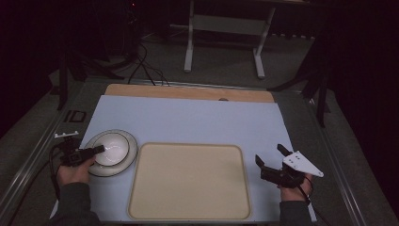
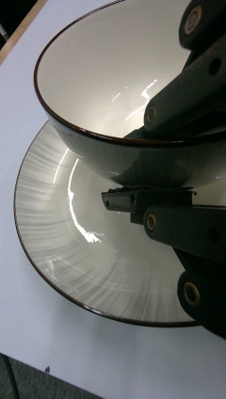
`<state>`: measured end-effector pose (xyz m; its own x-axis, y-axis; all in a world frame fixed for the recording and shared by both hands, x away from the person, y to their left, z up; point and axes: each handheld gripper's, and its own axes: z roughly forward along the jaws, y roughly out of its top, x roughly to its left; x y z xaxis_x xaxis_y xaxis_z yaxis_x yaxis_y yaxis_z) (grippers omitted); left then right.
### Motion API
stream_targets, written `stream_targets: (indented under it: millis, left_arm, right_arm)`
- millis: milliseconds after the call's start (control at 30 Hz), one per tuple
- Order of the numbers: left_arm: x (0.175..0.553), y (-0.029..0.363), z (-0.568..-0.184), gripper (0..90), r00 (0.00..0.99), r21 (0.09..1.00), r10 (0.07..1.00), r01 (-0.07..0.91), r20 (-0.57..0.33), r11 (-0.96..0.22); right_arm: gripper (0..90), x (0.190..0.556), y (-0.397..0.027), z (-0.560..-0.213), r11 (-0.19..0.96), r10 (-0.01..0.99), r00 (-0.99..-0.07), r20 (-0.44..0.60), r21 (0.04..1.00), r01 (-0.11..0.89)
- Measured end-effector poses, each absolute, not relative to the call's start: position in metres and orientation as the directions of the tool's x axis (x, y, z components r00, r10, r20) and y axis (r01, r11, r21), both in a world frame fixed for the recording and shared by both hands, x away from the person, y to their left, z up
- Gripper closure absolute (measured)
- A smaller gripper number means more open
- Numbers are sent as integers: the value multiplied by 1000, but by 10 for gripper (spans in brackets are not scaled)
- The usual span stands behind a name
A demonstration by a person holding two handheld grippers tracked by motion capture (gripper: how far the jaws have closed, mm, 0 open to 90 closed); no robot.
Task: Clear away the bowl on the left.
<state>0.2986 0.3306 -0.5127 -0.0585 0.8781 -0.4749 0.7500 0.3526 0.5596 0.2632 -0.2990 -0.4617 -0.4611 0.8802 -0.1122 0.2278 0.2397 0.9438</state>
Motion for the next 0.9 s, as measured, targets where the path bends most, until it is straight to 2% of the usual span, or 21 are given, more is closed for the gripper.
stream_targets:
  millis: [900]
  left_arm:
    - [289, 325, -496, 795, -7, 609, 857, 700, -516, 373]
  right_arm:
    - [110, 263, -299, -461, 243, 877, -467, -115, 944, 224]
